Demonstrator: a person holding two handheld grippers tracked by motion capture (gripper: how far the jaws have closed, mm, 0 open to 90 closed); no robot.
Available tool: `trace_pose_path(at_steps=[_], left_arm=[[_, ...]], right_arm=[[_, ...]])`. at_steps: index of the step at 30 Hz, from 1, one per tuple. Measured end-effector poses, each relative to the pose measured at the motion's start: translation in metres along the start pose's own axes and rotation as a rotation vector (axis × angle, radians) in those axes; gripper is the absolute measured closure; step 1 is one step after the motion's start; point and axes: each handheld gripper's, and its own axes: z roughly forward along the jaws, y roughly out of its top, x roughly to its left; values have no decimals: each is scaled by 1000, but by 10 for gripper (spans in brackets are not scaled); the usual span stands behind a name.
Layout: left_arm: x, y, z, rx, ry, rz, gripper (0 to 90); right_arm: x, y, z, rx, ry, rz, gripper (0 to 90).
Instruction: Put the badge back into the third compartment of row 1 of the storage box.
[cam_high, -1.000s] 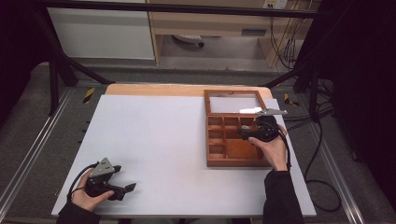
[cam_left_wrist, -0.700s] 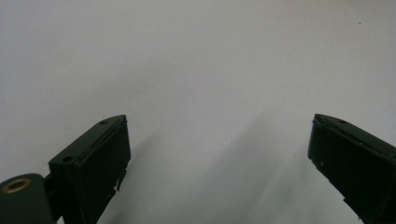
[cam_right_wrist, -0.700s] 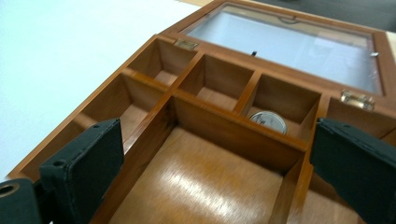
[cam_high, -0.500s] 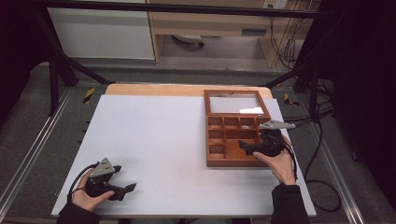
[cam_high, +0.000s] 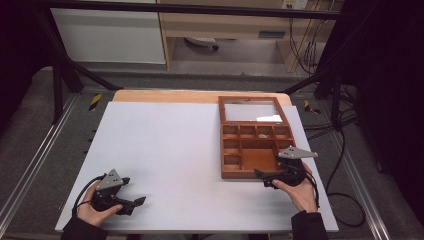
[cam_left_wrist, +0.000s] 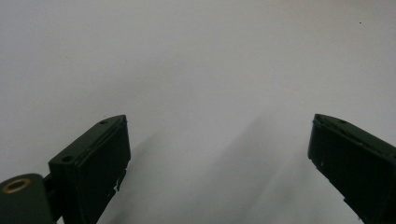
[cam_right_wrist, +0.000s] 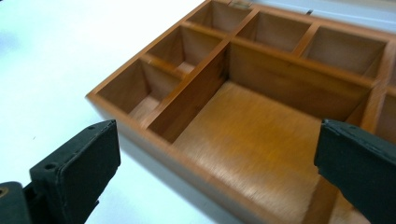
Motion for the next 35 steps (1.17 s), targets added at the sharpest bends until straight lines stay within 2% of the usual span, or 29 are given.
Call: trace_pose_path(at_steps=[6, 14, 17, 25, 35], left_arm=[[-1, 0, 0, 1, -1, 1, 54], [-1, 0, 2, 6, -3, 3, 53], [-2, 0, 2, 7, -3, 6, 54], [-2, 0, 2, 8, -4, 8, 54], [-3, 1, 3, 12, -6, 11, 54]], right_arm=[[5, -16, -4, -2, 26, -28, 8], [9, -38, -7, 14, 49, -27, 7], [11, -47, -6, 36, 58, -29, 7], [6, -61, -6, 61, 52, -21, 7], [2, -69, -2, 97, 39, -25, 8]])
